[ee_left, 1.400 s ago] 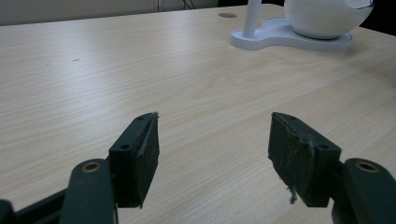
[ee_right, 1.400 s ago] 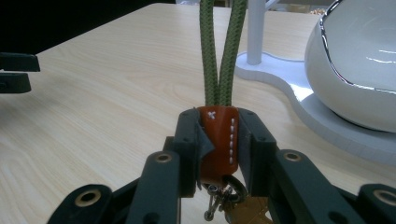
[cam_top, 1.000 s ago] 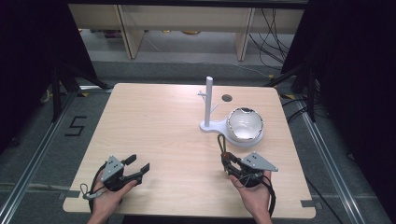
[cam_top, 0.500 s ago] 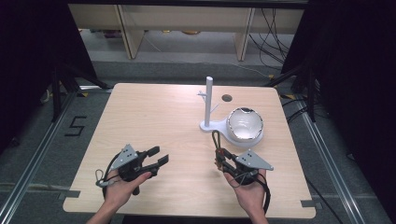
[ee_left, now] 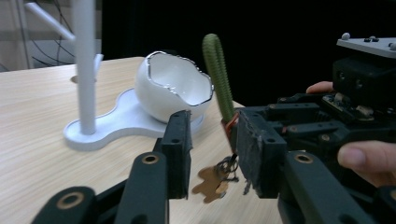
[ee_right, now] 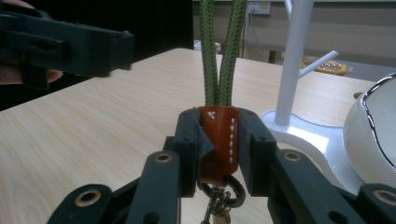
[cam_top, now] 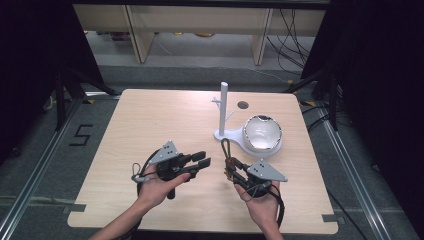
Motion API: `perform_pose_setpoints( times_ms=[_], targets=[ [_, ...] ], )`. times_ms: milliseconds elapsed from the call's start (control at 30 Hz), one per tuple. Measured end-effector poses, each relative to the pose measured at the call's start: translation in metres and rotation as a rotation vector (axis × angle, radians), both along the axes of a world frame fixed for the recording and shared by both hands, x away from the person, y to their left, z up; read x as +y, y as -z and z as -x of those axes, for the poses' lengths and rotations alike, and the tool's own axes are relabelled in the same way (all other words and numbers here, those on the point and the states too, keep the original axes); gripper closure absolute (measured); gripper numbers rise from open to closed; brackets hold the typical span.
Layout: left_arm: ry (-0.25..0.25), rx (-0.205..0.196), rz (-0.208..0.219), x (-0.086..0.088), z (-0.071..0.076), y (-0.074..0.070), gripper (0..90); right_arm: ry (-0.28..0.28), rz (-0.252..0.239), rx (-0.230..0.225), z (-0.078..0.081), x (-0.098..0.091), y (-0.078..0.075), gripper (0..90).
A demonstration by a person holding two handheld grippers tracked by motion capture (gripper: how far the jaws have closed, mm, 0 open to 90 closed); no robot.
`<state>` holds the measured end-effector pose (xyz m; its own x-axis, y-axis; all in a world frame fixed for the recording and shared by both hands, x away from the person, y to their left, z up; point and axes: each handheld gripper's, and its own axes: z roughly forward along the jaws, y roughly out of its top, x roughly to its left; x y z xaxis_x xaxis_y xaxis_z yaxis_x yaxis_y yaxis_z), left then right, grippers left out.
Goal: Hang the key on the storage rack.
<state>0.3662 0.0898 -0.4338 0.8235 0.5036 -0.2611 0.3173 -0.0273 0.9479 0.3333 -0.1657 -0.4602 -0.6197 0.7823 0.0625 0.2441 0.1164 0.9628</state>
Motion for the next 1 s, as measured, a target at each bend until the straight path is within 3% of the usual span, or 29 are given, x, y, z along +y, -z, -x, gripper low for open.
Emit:
perform_pose_setpoints(
  times_ms=[233, 267, 300, 533, 700, 900, 1000],
  targets=[
    [0.014, 0.052, 0.028, -0.017, -0.011, 0.000, 71.1, -0.004, 0.012, -0.013, 0.001, 0.003, 0.001, 72.1],
    [0.012, 0.055, 0.026, -0.018, -0.012, -0.001, 71.5, -0.015, -0.007, 0.001, 0.002, 0.005, 0.002, 72.0],
    [0.011, 0.061, 0.033, -0.021, -0.014, -0.001, 72.5, -0.014, 0.006, 0.008, 0.002, 0.004, 0.002, 72.1],
    [0.016, 0.072, 0.046, -0.023, -0.018, -0.002, 76.2, -0.023, 0.005, -0.002, 0.002, 0.006, 0.002, 72.1],
    [0.012, 0.108, 0.066, -0.022, -0.020, -0.001, 79.5, -0.037, 0.005, -0.011, 0.002, 0.008, 0.002, 72.1],
    [0.023, 0.110, 0.071, -0.022, -0.020, -0.001, 81.4, -0.040, -0.002, -0.002, 0.003, 0.009, 0.001, 72.1],
    [0.030, 0.090, 0.062, -0.022, -0.019, -0.002, 83.2, -0.039, 0.002, -0.007, 0.003, 0.009, 0.001, 72.0]
  ],
)
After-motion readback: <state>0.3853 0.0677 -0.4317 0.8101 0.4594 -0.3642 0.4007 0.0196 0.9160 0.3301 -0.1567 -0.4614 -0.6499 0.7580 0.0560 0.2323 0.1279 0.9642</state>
